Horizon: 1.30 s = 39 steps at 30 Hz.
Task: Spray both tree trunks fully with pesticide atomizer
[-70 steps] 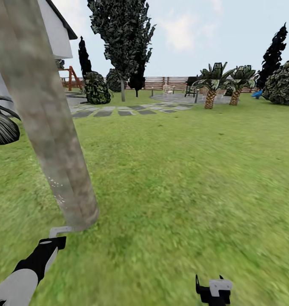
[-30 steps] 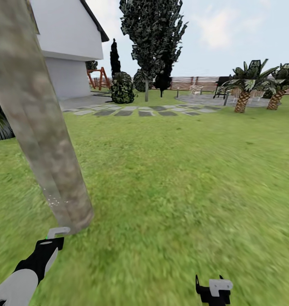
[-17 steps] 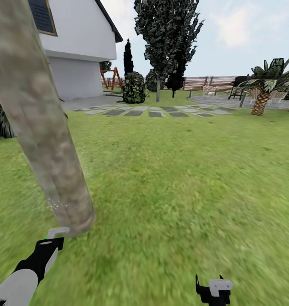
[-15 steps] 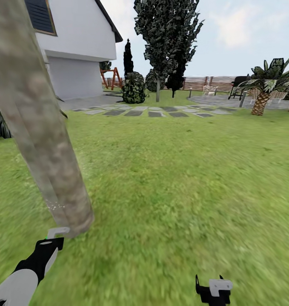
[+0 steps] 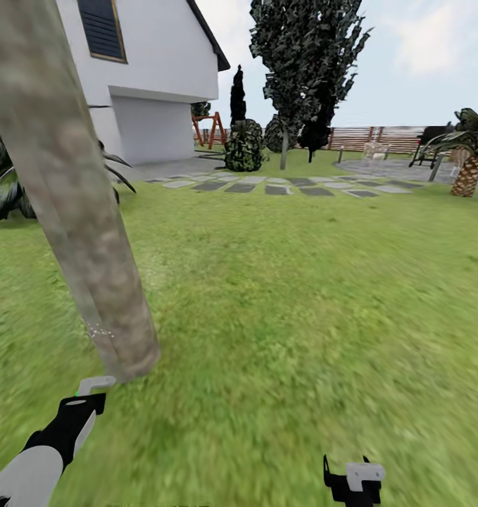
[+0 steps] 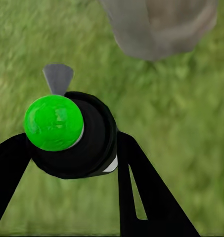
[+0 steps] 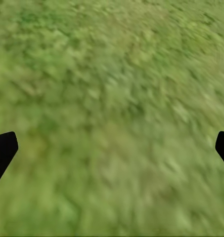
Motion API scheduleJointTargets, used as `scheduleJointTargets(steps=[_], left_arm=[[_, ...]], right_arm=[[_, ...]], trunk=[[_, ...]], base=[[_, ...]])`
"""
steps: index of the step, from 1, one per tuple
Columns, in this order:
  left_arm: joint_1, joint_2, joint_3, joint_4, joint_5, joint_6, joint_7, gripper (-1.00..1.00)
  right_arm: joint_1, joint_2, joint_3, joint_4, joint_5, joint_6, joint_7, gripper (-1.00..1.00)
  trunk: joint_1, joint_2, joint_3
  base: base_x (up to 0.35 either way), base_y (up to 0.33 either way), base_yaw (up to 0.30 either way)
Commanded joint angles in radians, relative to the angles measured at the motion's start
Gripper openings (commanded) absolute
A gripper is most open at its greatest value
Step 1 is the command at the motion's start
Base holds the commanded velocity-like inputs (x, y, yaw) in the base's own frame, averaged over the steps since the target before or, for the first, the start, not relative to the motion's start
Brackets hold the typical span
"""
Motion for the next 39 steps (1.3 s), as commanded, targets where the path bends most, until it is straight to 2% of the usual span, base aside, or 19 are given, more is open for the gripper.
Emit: scheduleJointTargets(steps=[1, 8, 17, 21, 23, 24, 26, 28, 29, 30, 32, 34, 35, 37, 38, 39], left_arm=[[0.000, 0.000, 0.000, 0.000, 0.000, 0.000, 0.000, -1.00], [0.000, 0.000, 0.000, 0.000, 0.000, 0.000, 0.000, -1.00], [0.000, -0.002, -0.002, -0.011, 0.000, 0.000, -0.004, -1.00], [-0.016, -0.046, -0.009, -0.020, 0.000, 0.016, -0.014, -1.00], [-0.043, -0.058, -0.007, -0.020, 0.000, 0.023, -0.016, -1.00], [-0.061, -0.055, -0.005, -0.020, 0.000, 0.041, -0.016, -1.00], [-0.086, -0.012, -0.002, -0.052, 0.000, 0.097, -0.017, -1.00], [-0.086, 0.026, -0.001, -0.078, 0.001, 0.110, -0.026, -1.00], [-0.086, 0.043, -0.001, -0.084, 0.000, 0.114, -0.058, -1.00], [-0.087, 0.043, -0.003, -0.087, 0.000, 0.117, -0.090, -1.00], [-0.098, 0.032, -0.006, -0.090, -0.001, 0.129, -0.110, -1.00], [-0.128, -0.007, -0.009, -0.112, -0.002, 0.179, -0.117, -1.00], [-0.135, -0.013, -0.009, -0.126, -0.002, 0.193, -0.117, -1.00], [-0.139, -0.010, -0.009, -0.155, -0.002, 0.214, -0.119, -1.00], [-0.140, -0.002, -0.007, -0.170, -0.002, 0.233, -0.120, -1.00], [-0.141, 0.020, -0.006, -0.186, -0.002, 0.253, -0.121, -1.00]], right_arm=[[0.000, 0.000, 0.000, 0.000, 0.000, 0.000, 0.000, 1.00], [0.000, 0.000, 0.000, 0.000, 0.000, 0.000, 0.000, 1.00], [0.000, -0.005, 0.000, 0.000, 0.000, 0.000, 0.000, 1.00], [0.000, -0.005, 0.000, 0.000, 0.000, 0.000, -0.001, 1.00], [0.000, -0.005, 0.000, 0.000, 0.000, 0.000, -0.001, 1.00], [0.000, -0.005, 0.000, 0.000, 0.000, 0.000, -0.001, 1.00], [0.000, -0.005, 0.000, 0.000, 0.000, 0.000, -0.001, 1.00], [0.000, -0.005, 0.000, 0.000, 0.000, 0.000, 0.000, 1.00], [0.000, -0.005, 0.000, 0.000, 0.000, 0.000, 0.000, 1.00], [0.000, -0.005, 0.000, 0.000, 0.000, 0.000, 0.000, 1.00], [0.000, -0.005, 0.000, 0.000, 0.000, 0.000, 0.000, 1.00], [0.000, -0.005, 0.000, 0.000, 0.000, 0.000, 0.000, 1.00], [0.000, -0.005, 0.000, 0.000, 0.000, 0.000, 0.000, 1.00], [0.000, -0.005, 0.000, 0.000, 0.000, 0.000, 0.000, 1.00], [0.000, -0.005, 0.000, 0.000, 0.000, 0.000, 0.000, 1.00], [0.000, -0.004, 0.000, 0.000, 0.000, 0.000, 0.000, 1.00]], trunk=[[0.000, 0.000, 0.000], [0.000, 0.000, 0.000], [0.000, 0.000, 0.000], [0.000, 0.000, 0.000], [0.000, 0.000, 0.000], [0.000, 0.000, 0.000], [0.000, 0.000, 0.000], [0.000, 0.000, 0.000], [0.000, 0.000, 0.000], [0.000, 0.000, 0.000], [0.000, 0.000, 0.000], [0.000, 0.000, 0.000], [0.000, 0.000, 0.000], [0.000, 0.000, 0.000], [0.000, 0.000, 0.000], [0.000, 0.000, 0.000]], base=[[0.027, -0.273, 0.278], [0.080, -0.273, 0.263], [-0.038, -0.233, 0.016], [-0.031, -0.027, 0.000], [-0.003, -0.003, 0.000], [0.000, 0.000, 0.000], [0.000, 0.000, 0.000], [0.000, 0.000, 0.000], [0.000, 0.000, 0.000], [0.000, 0.000, 0.008], [0.000, 0.000, 0.134], [0.000, 0.000, 0.245], [0.000, 0.000, 0.269], [0.000, 0.000, 0.274], [0.000, 0.000, 0.277], [0.000, 0.000, 0.275]])
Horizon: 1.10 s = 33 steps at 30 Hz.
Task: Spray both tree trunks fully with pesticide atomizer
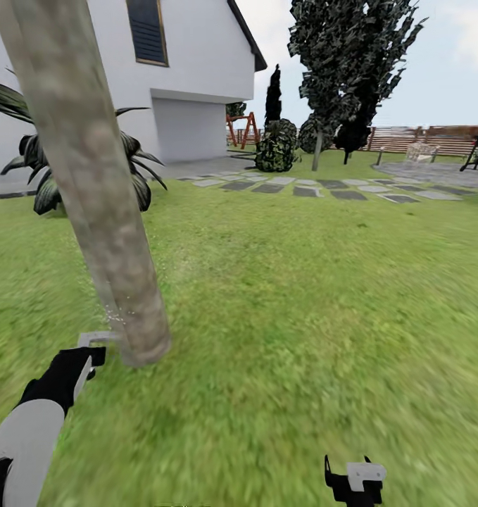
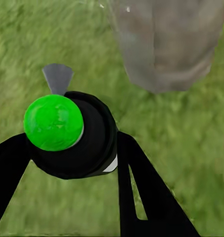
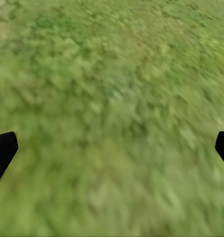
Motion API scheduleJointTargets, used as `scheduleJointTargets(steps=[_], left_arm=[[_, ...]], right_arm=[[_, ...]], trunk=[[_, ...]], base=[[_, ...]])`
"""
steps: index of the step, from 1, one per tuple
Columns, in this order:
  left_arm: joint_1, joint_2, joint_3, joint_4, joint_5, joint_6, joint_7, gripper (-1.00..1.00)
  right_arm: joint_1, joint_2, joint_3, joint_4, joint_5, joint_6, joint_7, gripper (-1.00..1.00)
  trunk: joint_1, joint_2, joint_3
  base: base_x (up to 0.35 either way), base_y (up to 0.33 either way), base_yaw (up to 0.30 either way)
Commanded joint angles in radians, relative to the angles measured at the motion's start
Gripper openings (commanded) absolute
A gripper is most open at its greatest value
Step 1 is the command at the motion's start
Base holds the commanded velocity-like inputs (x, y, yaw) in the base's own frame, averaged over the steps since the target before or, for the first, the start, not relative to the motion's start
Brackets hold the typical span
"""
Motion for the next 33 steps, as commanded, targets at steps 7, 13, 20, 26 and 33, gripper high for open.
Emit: scheduleJointTargets(steps=[7, 13, 20, 26, 33], left_arm=[[0.017, 0.034, -0.009, -0.015, 0.002, -0.001, -0.003, -1.00], [0.015, -0.017, -0.031, -0.015, 0.003, 0.005, -0.002, -1.00], [0.017, 0.054, -0.028, -0.014, 0.007, 0.008, -0.003, -1.00], [0.001, -0.027, -0.058, -0.026, 0.006, 0.014, -0.004, -1.00], [0.010, 0.059, -0.058, -0.063, 0.005, 0.030, -0.074, -1.00]], right_arm=[[0.000, -0.001, 0.000, 0.001, 0.000, 0.000, 0.000, 1.00], [0.000, -0.002, 0.000, 0.002, 0.000, 0.000, 0.000, 1.00], [0.000, -0.002, 0.000, 0.001, 0.000, 0.001, 0.000, 1.00], [0.000, -0.002, 0.000, 0.001, 0.000, 0.002, 0.000, 1.00], [0.000, -0.002, 0.000, 0.001, 0.000, 0.003, 0.000, 1.00]], trunk=[[0.000, 0.000, 0.000], [0.000, 0.000, 0.000], [0.000, 0.000, 0.000], [0.000, 0.000, 0.000], [0.000, 0.000, 0.000]], base=[[0.013, 0.000, 0.105], [0.300, 0.000, 0.001], [0.036, 0.000, 0.000], [0.000, 0.000, 0.000], [0.000, 0.000, 0.000]])
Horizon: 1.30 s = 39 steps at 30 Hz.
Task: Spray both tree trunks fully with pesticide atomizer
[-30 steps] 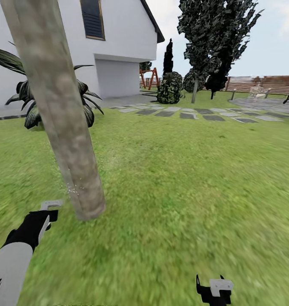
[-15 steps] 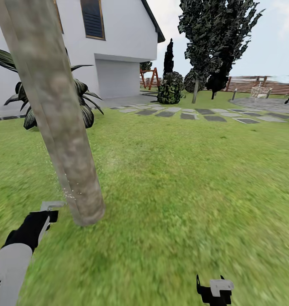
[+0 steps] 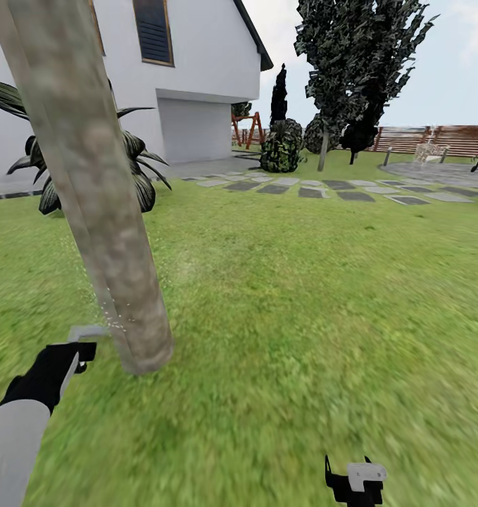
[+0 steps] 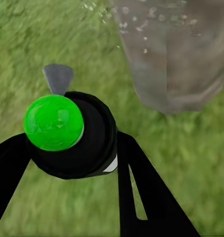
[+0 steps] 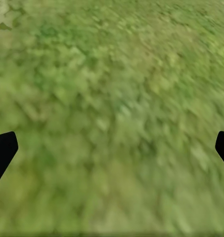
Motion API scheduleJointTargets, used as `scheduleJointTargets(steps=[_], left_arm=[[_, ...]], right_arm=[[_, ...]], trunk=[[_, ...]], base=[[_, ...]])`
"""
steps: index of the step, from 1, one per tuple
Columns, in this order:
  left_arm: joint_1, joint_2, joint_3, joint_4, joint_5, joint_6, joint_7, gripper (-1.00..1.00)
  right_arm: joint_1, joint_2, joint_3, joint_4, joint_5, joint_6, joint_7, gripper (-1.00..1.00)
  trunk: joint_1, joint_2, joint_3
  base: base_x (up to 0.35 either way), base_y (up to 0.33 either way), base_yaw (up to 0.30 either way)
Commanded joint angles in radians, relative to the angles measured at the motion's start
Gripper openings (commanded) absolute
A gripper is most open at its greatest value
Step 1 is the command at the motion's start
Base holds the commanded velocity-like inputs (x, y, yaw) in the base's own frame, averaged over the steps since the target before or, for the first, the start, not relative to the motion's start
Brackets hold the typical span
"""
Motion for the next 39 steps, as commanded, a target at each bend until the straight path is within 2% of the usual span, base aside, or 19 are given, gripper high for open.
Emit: scheduleJointTargets(steps=[1, 4, 6, 8, 12, 13, 17, 19, 21, 23, 25, 27, 30, 32, 33, 34, 36, 38, 39], left_arm=[[0.002, -0.003, -0.002, -0.002, -0.001, 0.000, -0.002, -1.00], [-0.006, -0.060, -0.019, -0.005, -0.003, 0.001, -0.003, -1.00], [-0.009, -0.079, -0.022, -0.007, -0.003, 0.002, -0.003, -1.00], [-0.012, -0.068, -0.020, -0.023, -0.003, 0.041, -0.003, -1.00], [-0.011, -0.016, -0.019, -0.100, -0.003, 0.100, -0.003, -1.00], [-0.007, -0.014, -0.022, -0.113, -0.004, 0.104, -0.003, -1.00], [-0.001, -0.024, -0.028, -0.161, -0.003, 0.107, -0.005, -1.00], [-0.005, -0.048, -0.058, -0.169, -0.002, 0.108, -0.005, -1.00], [-0.010, -0.058, -0.072, -0.171, -0.002, 0.113, -0.005, -1.00], [-0.013, -0.052, -0.076, -0.195, 0.000, 0.140, -0.005, -1.00], [-0.012, -0.046, -0.072, -0.253, -0.001, 0.158, -0.005, -1.00], [-0.013, -0.029, -0.070, -0.295, 0.001, 0.216, -0.006, -1.00], [-0.003, -0.022, -0.076, -0.322, 0.003, 0.236, -0.006, -1.00], [-0.001, -0.038, -0.080, -0.325, 0.004, 0.236, -0.009, -1.00], [-0.001, -0.056, -0.080, -0.325, 0.005, 0.236, -0.022, -1.00], [-0.001, -0.072, -0.080, -0.325, 0.005, 0.235, -0.047, -1.00], [-0.002, -0.081, -0.081, -0.325, 0.003, 0.234, -0.089, -1.00], [-0.006, -0.065, -0.073, -0.314, 0.000, 0.233, -0.105, -1.00], [-0.004, -0.047, -0.072, -0.314, -0.001, 0.233, -0.106, -1.00]], right_arm=[[0.000, 0.000, 0.000, 0.000, 0.000, 0.000, 0.000, 1.00], [0.000, 0.000, 0.000, 0.000, 0.000, 0.000, 0.000, 1.00], [0.000, 0.000, 0.000, 0.000, 0.000, 0.000, 0.000, 1.00], [0.000, 0.000, 0.000, 0.000, 0.000, 0.000, 0.000, 1.00], [0.000, 0.000, 0.000, 0.000, 0.000, 0.000, 0.000, 1.00], [0.000, 0.000, 0.000, 0.000, 0.000, 0.000, 0.000, 1.00], [0.000, 0.000, 0.000, -0.001, 0.000, 0.000, 0.000, 1.00], [0.000, 0.000, 0.000, 0.000, 0.000, -0.001, -0.001, 1.00], [0.000, -0.001, 0.000, 0.000, 0.000, -0.001, -0.001, 1.00], [0.000, -0.001, 0.000, -0.001, 0.000, -0.002, -0.002, 1.00], [0.000, -0.001, 0.000, -0.001, -0.001, -0.002, -0.002, 1.00], [0.000, -0.001, 0.000, -0.001, 0.000, -0.001, -0.001, 1.00], [0.000, 0.000, 0.000, -0.001, -0.001, -0.001, -0.002, 1.00], [0.000, 0.001, 0.000, -0.002, -0.001, -0.001, -0.002, 1.00], [0.000, 0.001, 0.000, -0.002, -0.002, -0.002, -0.002, 1.00], [0.000, 0.001, 0.000, -0.002, -0.002, -0.002, -0.002, 1.00], [0.000, 0.001, 0.000, -0.002, -0.002, -0.002, -0.002, 1.00], [0.000, 0.002, 0.000, -0.002, -0.002, -0.002, -0.002, 1.00], [0.000, 0.002, 0.000, -0.002, -0.002, -0.002, -0.002, 1.00]], trunk=[[0.000, 0.000, 0.000], [0.000, 0.000, 0.000], [0.000, 0.000, 0.000], [0.000, 0.000, 0.000], [0.000, 0.000, 0.000], [0.000, 0.000, 0.000], [0.000, 0.000, 0.000], [0.000, 0.000, 0.000], [0.000, 0.000, 0.000], [0.000, 0.000, 0.000], [0.000, 0.000, 0.000], [0.000, 0.000, 0.000], [0.000, 0.000, 0.000], [0.000, 0.000, 0.000], [0.000, 0.000, 0.000], [0.000, 0.000, 0.000], [0.000, 0.000, 0.000], [0.000, 0.000, 0.000], [0.000, 0.000, 0.000]], base=[[0.000, 0.000, 0.000], [0.000, 0.000, 0.000], [0.000, 0.000, 0.000], [0.000, 0.000, 0.000], [0.000, 0.000, 0.000], [0.000, 0.000, 0.000], [0.024, 0.000, 0.000], [0.242, 0.000, 0.000], [0.307, 0.000, 0.000], [0.175, 0.000, 0.000], [0.040, 0.000, 0.000], [0.010, 0.000, 0.000], [0.001, 0.000, 0.000], [0.000, 0.000, 0.075], [0.000, 0.000, 0.209], [0.000, 0.000, 0.243], [0.000, 0.000, 0.265], [0.000, 0.000, 0.258], [0.000, 0.000, 0.130]])
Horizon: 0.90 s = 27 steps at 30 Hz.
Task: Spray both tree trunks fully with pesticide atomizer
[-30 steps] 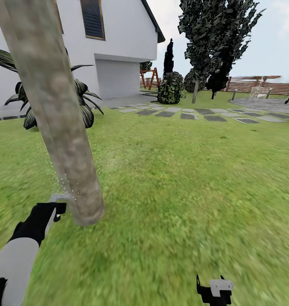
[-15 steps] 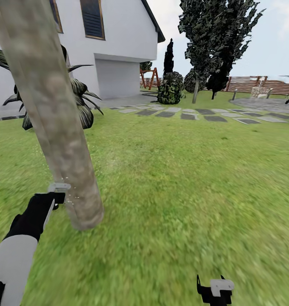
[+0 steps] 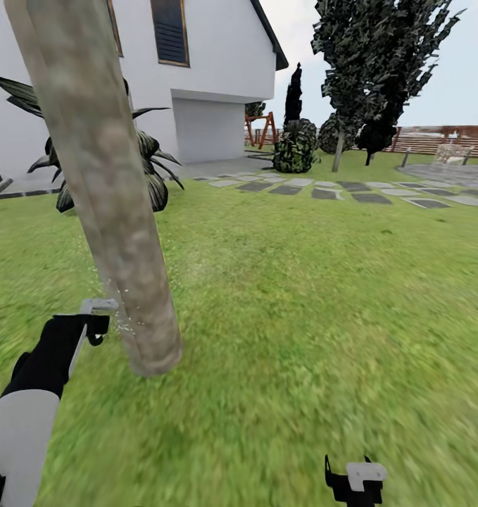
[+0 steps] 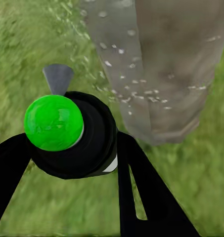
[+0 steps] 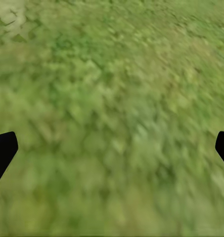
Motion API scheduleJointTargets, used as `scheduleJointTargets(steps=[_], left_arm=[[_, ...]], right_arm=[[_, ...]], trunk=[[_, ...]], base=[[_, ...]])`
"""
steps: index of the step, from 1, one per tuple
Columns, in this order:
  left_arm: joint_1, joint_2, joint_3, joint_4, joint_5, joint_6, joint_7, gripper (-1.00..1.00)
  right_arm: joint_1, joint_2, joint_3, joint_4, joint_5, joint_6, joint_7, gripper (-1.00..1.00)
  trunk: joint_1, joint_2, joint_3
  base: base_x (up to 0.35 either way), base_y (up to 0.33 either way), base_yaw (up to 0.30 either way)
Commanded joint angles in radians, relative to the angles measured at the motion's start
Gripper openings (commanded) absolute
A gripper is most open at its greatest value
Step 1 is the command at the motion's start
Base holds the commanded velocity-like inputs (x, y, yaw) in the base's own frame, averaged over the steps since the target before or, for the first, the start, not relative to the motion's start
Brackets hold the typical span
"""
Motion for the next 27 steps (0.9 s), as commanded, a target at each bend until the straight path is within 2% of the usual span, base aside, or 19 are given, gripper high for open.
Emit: scheduleJointTargets(steps=[1, 3, 7, 23, 27], left_arm=[[0.002, 0.014, 0.000, 0.000, 0.008, 0.001, -0.001, -1.00], [0.004, 0.028, -0.001, -0.005, 0.006, -0.001, -0.001, -1.00], [0.004, 0.028, -0.009, -0.009, 0.003, 0.007, 0.006, -1.00], [0.005, 0.031, -0.007, -0.006, 0.002, 0.009, 0.010, -1.00], [0.005, 0.032, -0.002, 0.003, -0.002, 0.009, 0.010, -1.00]], right_arm=[[0.000, 0.000, 0.000, 0.000, 0.000, 0.000, 0.000, 1.00], [0.000, -0.001, 0.000, 0.001, 0.000, 0.000, 0.000, 1.00], [0.000, -0.002, 0.000, 0.001, 0.000, 0.000, 0.000, 1.00], [0.000, -0.002, 0.000, -0.001, 0.000, 0.000, 0.000, 1.00], [0.000, -0.002, 0.000, -0.001, 0.000, 0.000, 0.000, 1.00]], trunk=[[0.000, 0.000, 0.000], [0.000, 0.000, 0.000], [0.000, 0.000, 0.000], [0.000, 0.000, 0.000], [0.000, 0.000, 0.000]], base=[[0.000, 0.000, 0.067], [0.000, 0.000, 0.023], [0.025, -0.071, 0.003], [0.062, -0.264, 0.002], [0.000, -0.271, 0.198]])
